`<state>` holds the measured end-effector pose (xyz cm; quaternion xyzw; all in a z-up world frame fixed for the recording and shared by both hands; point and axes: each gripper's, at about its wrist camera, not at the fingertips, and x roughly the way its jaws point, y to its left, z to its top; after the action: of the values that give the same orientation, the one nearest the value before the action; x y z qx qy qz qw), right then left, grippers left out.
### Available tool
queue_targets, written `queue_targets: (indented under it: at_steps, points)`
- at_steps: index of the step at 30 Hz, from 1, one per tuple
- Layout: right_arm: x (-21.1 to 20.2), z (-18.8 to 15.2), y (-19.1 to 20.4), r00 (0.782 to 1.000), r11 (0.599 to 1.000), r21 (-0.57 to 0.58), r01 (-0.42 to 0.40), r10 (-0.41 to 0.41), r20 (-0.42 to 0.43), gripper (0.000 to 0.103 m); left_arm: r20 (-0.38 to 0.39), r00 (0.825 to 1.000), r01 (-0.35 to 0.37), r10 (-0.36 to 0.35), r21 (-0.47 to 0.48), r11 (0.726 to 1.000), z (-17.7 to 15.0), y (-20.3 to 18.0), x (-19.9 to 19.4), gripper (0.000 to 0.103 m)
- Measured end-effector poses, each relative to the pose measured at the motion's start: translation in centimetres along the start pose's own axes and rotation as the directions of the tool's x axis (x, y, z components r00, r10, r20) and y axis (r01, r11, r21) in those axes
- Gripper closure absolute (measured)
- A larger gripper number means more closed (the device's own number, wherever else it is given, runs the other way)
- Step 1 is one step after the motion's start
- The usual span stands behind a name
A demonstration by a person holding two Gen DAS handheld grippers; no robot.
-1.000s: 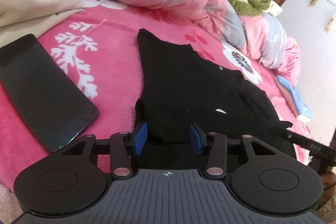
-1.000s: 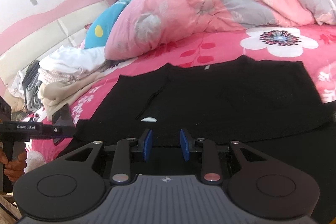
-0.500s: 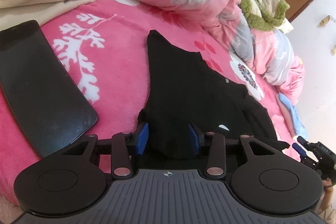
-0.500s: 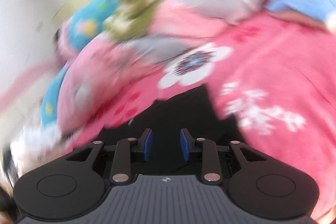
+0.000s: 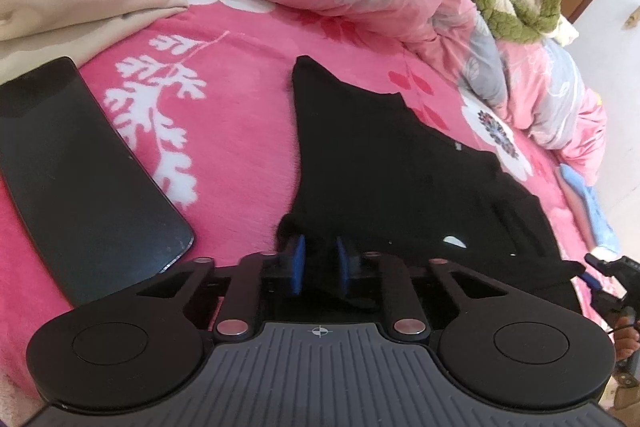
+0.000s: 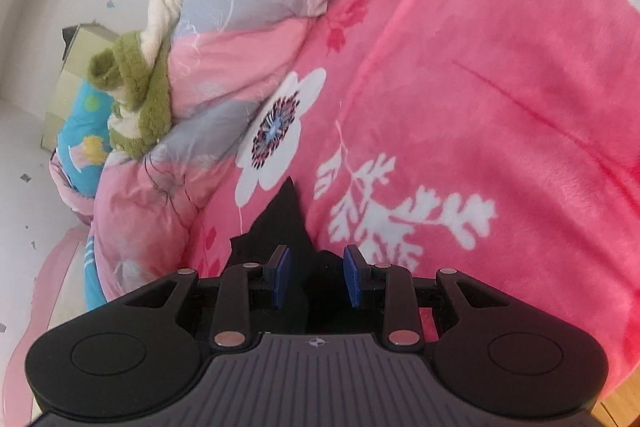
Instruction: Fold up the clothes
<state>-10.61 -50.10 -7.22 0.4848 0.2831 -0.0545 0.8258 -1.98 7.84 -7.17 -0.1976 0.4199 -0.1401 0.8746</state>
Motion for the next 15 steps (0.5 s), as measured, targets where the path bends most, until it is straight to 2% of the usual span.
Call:
queue_targets:
  at_steps: [1, 3, 5, 15]
  points:
    - [0.1, 0.0, 0.2, 1.000, 1.000, -0.009, -0.007, 0.007, -0.007, 0.077, 0.003, 1.000, -0.003, 0.003, 0.000, 1.000, 0.0, 0.0, 0.0, 0.094]
    - [0.4, -0.1, 0.5, 1.000, 0.999, -0.027, -0.021, 0.021, -0.021, 0.094, 0.009, 1.000, -0.004, 0.004, 0.003, 1.000, 0.1, 0.0, -0.1, 0.097]
    - [0.4, -0.2, 0.8, 0.999, 0.999, -0.039, -0.033, 0.032, -0.016, 0.098, 0.021, 1.000, -0.004, 0.004, 0.004, 1.000, 0.1, -0.1, -0.3, 0.099]
    - [-2.0, -0.1, 2.9, 0.991, 0.990, -0.095, -0.104, 0.112, 0.075, 0.099, 0.082, 0.994, 0.069, -0.065, -0.048, 0.996, 1.5, -0.2, -2.3, 0.100]
